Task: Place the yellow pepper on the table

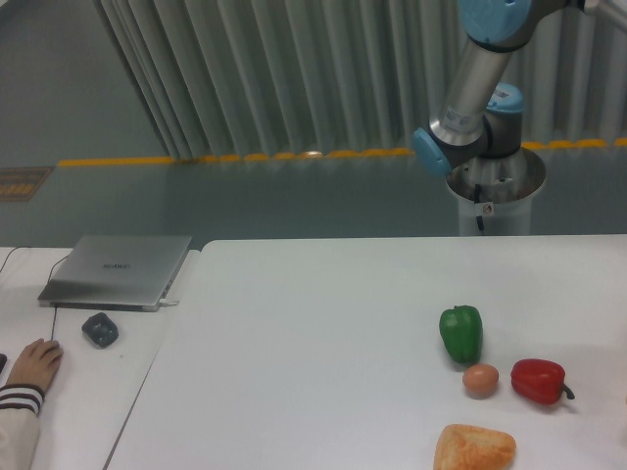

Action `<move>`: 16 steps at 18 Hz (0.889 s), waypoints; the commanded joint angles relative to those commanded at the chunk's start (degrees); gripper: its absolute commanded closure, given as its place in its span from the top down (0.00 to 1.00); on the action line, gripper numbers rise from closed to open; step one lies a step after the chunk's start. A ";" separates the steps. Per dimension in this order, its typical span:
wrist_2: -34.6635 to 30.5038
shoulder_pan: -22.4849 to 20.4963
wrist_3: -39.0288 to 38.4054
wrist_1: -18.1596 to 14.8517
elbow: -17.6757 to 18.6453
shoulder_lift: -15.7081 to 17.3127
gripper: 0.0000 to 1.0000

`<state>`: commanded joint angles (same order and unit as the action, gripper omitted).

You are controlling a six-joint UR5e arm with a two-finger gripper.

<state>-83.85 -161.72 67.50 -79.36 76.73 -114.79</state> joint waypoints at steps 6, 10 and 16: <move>2.29 3.86 0.70 -6.85 -2.11 2.28 0.34; 0.36 8.69 3.07 -10.46 -1.41 4.13 0.34; -7.29 14.32 10.35 -11.00 4.29 6.06 0.37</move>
<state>-91.13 -147.40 77.85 -90.35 81.02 -108.72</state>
